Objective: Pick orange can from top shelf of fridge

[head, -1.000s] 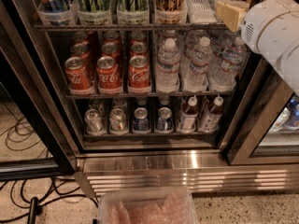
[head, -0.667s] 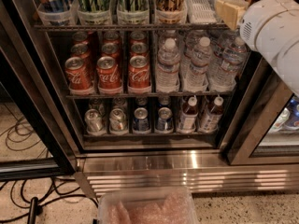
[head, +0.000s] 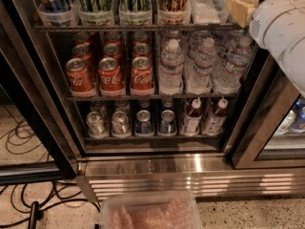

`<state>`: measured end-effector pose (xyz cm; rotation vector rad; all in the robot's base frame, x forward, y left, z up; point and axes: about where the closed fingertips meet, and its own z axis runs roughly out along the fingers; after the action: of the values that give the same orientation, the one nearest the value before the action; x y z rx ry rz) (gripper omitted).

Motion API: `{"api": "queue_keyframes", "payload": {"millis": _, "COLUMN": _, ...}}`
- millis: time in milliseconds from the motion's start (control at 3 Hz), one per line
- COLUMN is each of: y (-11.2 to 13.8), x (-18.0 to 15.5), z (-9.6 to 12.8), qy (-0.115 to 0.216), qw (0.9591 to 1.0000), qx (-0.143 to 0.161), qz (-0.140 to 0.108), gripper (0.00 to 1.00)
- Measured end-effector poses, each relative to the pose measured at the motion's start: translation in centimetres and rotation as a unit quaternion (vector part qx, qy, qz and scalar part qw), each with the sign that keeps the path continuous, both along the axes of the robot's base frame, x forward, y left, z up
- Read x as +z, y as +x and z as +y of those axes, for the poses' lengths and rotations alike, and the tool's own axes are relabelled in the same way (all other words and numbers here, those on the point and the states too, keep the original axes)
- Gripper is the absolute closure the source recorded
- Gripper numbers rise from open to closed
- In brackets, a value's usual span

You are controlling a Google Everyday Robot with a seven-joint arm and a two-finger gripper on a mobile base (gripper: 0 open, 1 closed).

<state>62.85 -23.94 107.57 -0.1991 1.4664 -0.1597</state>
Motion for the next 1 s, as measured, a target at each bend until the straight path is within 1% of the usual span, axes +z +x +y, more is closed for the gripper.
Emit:
{"api": "queue_keyframes", "payload": {"millis": 333, "y": 0.5, "x": 0.3, "z": -1.0, "qy": -0.003, "qw": 0.9999, "qx": -0.013, "qz": -0.003, "gripper": 0.35}}
{"api": "queue_keyframes", "payload": {"millis": 1000, "y": 1.7, "x": 0.4, "z": -1.3, "qy": 0.011, "qw": 0.9998, "qx": -0.015, "qz": 0.005, "gripper": 0.36}}
